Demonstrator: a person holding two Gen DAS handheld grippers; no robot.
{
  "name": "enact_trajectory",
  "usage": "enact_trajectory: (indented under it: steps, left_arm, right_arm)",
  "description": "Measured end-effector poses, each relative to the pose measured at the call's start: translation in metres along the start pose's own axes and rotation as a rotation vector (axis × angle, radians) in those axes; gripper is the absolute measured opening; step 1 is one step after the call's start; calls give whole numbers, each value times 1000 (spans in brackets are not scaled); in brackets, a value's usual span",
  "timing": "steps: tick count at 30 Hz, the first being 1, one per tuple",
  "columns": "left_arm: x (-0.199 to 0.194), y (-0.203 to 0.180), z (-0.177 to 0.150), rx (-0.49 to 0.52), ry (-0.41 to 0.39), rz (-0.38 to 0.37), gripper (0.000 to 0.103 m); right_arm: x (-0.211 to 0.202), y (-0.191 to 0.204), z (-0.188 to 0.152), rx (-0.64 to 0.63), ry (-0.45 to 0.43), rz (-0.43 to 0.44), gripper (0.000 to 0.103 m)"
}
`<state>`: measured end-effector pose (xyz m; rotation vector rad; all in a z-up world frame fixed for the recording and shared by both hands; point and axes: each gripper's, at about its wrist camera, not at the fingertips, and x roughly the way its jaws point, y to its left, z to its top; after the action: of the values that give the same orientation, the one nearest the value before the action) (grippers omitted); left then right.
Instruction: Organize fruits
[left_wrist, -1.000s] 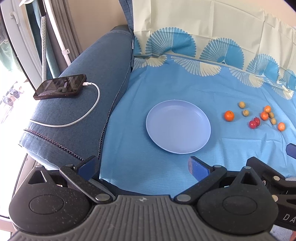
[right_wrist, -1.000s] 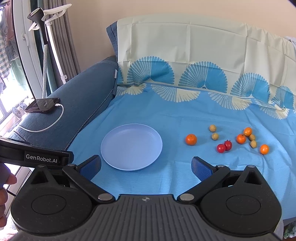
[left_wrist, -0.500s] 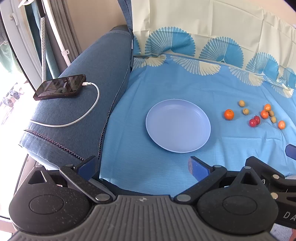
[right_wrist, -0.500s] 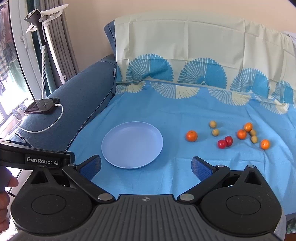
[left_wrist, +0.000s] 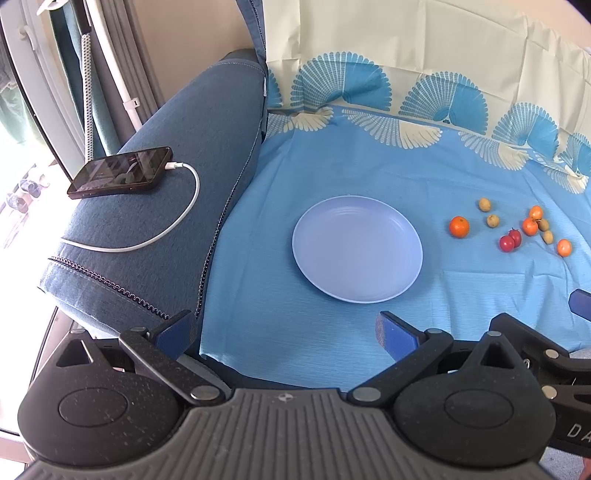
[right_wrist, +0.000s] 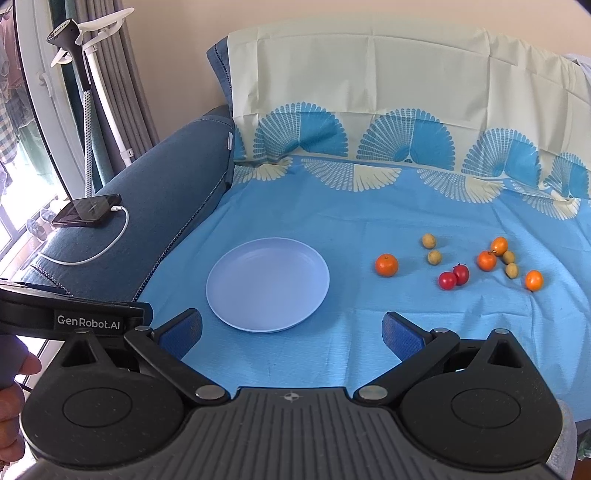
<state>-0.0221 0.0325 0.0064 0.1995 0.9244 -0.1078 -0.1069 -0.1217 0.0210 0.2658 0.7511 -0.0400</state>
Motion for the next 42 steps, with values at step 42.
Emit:
enact_trajectory:
  steps: [42]
  left_arm:
    - [6,-39,15,76,39,-36,103]
  right_arm:
    - [6,-44,2,119,-55,-63,103]
